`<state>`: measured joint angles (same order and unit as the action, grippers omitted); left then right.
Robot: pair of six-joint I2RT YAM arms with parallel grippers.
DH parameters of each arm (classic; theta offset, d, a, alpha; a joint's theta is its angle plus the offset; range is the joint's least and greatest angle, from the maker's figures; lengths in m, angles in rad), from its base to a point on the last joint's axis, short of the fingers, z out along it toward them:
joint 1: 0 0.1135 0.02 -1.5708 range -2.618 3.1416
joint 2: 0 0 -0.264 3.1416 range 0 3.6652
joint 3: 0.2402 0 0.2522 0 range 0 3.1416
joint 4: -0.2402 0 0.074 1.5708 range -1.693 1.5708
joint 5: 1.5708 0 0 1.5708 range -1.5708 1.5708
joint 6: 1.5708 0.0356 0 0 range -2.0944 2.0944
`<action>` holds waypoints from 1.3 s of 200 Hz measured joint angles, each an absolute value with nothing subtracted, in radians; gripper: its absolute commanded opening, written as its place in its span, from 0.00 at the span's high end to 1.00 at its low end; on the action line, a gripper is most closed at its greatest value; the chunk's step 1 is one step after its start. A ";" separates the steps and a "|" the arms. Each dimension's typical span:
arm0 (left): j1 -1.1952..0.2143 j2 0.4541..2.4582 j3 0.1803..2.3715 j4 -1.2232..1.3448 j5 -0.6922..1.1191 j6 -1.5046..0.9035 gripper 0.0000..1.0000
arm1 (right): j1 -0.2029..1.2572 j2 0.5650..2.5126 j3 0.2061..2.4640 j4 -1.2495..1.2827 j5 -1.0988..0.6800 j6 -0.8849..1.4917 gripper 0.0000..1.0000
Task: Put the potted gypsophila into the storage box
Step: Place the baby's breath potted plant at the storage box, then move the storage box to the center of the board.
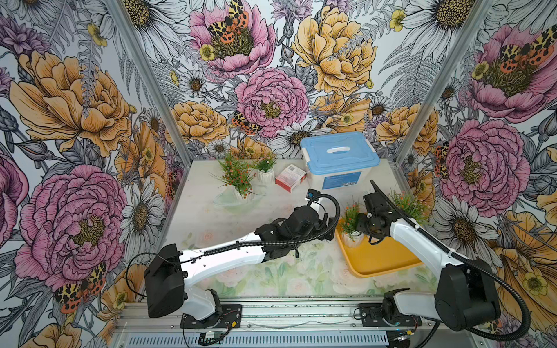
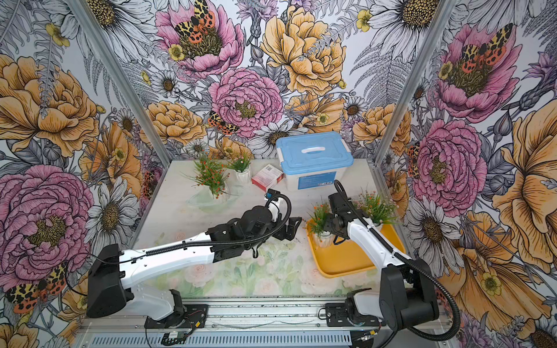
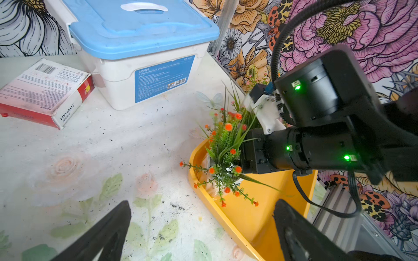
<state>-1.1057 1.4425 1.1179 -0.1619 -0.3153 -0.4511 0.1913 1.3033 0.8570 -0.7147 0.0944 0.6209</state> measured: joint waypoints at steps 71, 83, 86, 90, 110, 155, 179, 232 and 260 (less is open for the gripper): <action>-1.055 1.441 1.118 -0.183 -0.314 -0.450 0.01 | 0.089 1.082 0.883 -0.708 0.136 0.627 0.01; -1.048 1.441 1.118 -0.184 -0.310 -0.450 0.01 | 0.071 1.065 0.883 -0.705 0.139 0.627 0.01; -1.046 1.441 1.118 -0.184 -0.309 -0.450 0.01 | 0.067 1.060 0.883 -0.705 0.140 0.628 0.01; -1.043 1.441 1.118 -0.184 -0.306 -0.450 0.01 | 0.063 1.054 0.883 -0.706 0.144 0.628 0.01; -1.033 1.441 1.118 -0.184 -0.296 -0.448 0.01 | 0.030 1.011 0.883 -0.705 0.174 0.627 0.01; -0.999 1.449 1.120 -0.184 -0.252 -0.443 0.01 | -0.239 0.962 0.897 -0.696 0.191 0.600 0.00; -0.965 1.455 1.126 -0.187 -0.212 -0.438 0.01 | -0.476 0.962 0.897 -0.694 0.152 0.594 0.01; -0.857 1.455 1.151 -0.191 -0.128 -0.418 0.01 | -0.848 1.063 0.892 -0.682 -0.034 0.593 0.00; -0.812 1.458 1.180 -0.199 -0.088 -0.412 0.01 | -0.859 1.104 0.835 -0.657 -0.082 0.602 0.00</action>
